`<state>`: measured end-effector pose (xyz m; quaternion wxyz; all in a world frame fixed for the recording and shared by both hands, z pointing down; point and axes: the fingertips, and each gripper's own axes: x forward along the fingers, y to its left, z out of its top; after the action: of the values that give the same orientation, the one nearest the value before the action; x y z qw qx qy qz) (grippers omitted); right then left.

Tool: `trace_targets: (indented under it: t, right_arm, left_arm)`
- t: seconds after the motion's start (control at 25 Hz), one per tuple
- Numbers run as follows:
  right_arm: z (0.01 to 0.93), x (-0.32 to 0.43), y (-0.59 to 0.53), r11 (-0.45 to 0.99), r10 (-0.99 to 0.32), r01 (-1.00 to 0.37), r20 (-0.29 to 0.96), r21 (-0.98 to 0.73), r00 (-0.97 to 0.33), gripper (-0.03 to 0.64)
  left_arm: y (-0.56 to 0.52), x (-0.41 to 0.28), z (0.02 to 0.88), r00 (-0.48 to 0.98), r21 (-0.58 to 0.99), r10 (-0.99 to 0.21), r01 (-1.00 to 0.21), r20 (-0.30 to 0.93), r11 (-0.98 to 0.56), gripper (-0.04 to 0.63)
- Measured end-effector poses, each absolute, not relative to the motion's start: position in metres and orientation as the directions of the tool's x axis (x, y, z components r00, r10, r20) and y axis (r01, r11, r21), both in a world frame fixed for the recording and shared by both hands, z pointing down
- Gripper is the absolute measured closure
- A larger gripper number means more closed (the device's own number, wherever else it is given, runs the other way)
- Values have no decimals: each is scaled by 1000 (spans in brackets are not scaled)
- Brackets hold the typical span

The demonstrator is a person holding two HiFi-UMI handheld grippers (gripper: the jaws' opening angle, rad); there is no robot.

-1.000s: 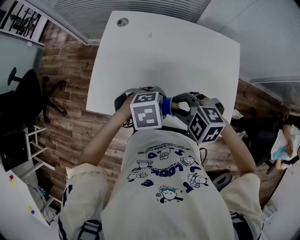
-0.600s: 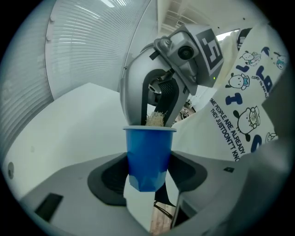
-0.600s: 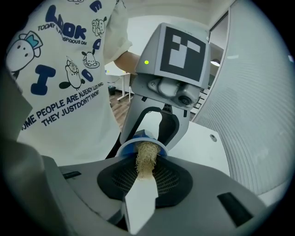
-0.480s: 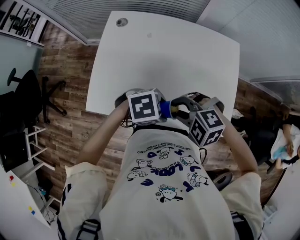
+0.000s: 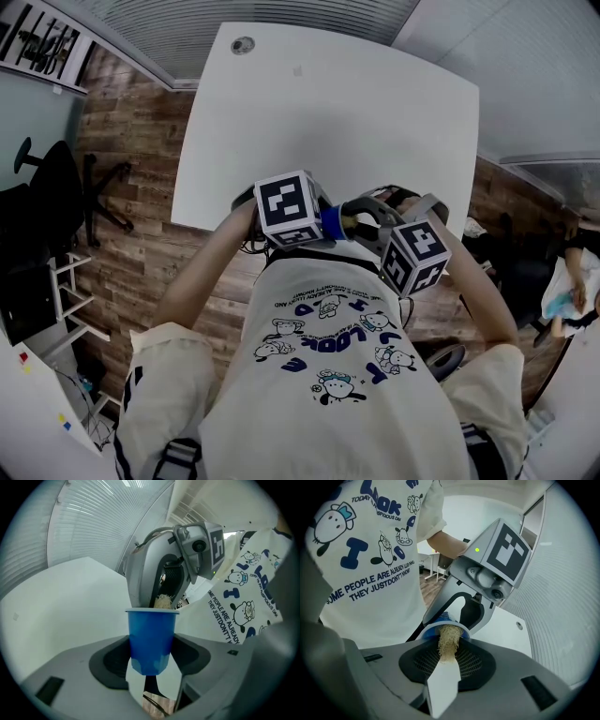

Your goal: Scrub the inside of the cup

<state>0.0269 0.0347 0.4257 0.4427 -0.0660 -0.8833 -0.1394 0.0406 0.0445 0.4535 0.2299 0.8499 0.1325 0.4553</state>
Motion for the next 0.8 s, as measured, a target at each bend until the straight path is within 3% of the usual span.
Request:
trace_targets:
  t: [0.8]
  right_arm:
    - [425, 26, 40, 932, 0, 293, 807, 215, -591, 522]
  left_arm:
    - [52, 40, 453, 590, 636, 523, 20, 616, -772, 299]
